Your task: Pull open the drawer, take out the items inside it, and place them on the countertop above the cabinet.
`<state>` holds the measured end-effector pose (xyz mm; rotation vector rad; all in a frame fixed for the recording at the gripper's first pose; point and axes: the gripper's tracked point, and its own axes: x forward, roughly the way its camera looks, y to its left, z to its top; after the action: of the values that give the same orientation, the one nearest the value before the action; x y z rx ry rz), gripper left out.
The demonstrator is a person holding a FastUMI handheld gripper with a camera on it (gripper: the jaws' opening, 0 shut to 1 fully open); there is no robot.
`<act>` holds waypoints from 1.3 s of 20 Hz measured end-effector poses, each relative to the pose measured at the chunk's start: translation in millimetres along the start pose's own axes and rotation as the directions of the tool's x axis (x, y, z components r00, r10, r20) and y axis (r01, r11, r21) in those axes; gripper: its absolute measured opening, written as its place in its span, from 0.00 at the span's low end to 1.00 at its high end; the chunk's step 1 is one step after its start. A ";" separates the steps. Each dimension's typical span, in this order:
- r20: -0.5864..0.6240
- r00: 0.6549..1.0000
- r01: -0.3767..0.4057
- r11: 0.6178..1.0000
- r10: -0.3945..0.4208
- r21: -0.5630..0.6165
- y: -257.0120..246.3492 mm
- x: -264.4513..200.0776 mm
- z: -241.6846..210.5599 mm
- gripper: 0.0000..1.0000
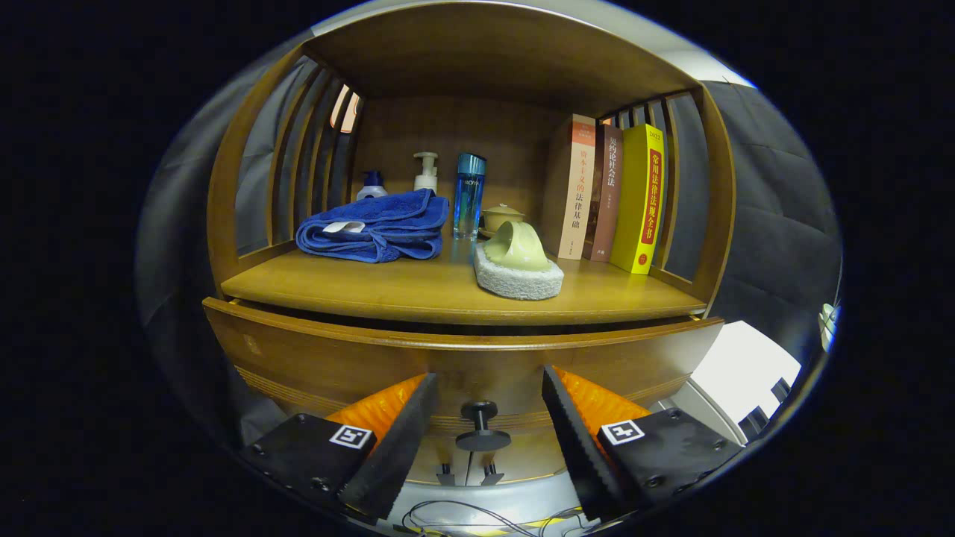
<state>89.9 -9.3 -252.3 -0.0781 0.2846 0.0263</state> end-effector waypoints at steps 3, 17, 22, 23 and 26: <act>-0.003 1.000 0.000 1.000 0.000 -0.001 1.7 11.2 1.2 0.96; 0.044 0.999 -0.011 1.000 0.012 -0.017 5.2 -4.3 41.6 0.97; 0.103 0.994 -0.026 0.999 0.029 -0.031 -0.8 -34.2 104.7 0.97; 0.119 0.992 -0.031 0.999 0.034 -0.029 -2.2 -42.5 120.1 0.97; 0.160 0.986 -0.041 0.999 0.043 -0.017 -9.2 -68.1 163.8 0.97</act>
<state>70.8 -6.3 -75.7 -0.0827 0.1251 0.0763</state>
